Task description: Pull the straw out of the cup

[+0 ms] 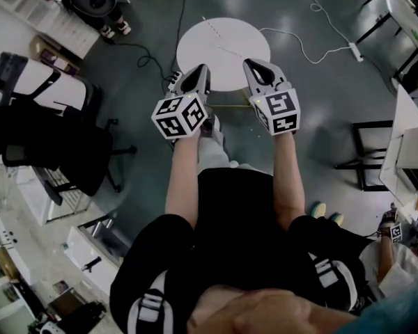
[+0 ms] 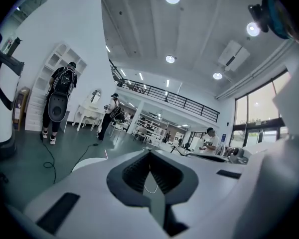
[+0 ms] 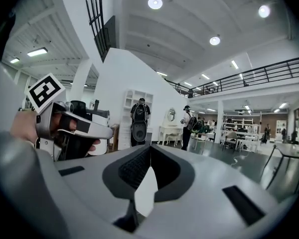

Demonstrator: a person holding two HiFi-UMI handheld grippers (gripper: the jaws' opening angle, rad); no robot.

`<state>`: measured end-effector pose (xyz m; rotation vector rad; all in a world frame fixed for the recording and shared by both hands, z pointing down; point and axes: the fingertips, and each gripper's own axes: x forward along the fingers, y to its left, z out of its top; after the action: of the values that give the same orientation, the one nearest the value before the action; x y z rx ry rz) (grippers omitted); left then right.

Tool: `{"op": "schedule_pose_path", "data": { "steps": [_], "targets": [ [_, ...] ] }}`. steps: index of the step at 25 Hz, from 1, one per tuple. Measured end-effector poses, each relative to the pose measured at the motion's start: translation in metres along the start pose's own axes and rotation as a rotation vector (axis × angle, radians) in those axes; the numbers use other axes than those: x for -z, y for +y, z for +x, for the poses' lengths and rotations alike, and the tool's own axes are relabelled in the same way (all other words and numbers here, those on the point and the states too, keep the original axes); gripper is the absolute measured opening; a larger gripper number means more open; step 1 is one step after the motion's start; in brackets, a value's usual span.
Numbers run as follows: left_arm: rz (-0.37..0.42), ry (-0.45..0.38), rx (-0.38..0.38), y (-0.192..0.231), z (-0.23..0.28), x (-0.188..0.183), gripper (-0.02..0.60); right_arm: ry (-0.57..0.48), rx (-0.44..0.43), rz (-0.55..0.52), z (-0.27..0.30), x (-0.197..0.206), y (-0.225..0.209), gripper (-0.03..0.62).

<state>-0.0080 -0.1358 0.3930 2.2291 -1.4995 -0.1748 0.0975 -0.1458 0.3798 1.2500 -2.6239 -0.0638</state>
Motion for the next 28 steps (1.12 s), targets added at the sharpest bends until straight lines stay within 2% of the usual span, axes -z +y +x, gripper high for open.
{"op": "schedule_pose_path", "data": {
  "steps": [11, 15, 18, 21, 28],
  "targets": [
    [0.008, 0.049, -0.004, 0.014, 0.034, 0.006, 0.011, 0.001, 0.100, 0.094, 0.020, 0.012, -0.046, 0.018],
    [0.004, 0.057, -0.018, 0.029, 0.046, 0.004, 0.011, -0.014, 0.100, 0.119, 0.036, 0.016, -0.052, 0.018],
    [0.029, 0.075, -0.028, 0.040, 0.059, 0.001, 0.011, -0.028, 0.091, 0.133, 0.055, 0.015, -0.058, 0.018],
    [0.051, 0.090, -0.045, 0.052, 0.073, 0.000, 0.011, -0.001, 0.111, 0.136, 0.071, 0.022, -0.067, 0.018],
    [0.037, 0.127, -0.046, 0.077, 0.128, -0.001, 0.011, 0.048, 0.134, 0.142, 0.118, 0.034, -0.101, 0.018]
  ]
}}
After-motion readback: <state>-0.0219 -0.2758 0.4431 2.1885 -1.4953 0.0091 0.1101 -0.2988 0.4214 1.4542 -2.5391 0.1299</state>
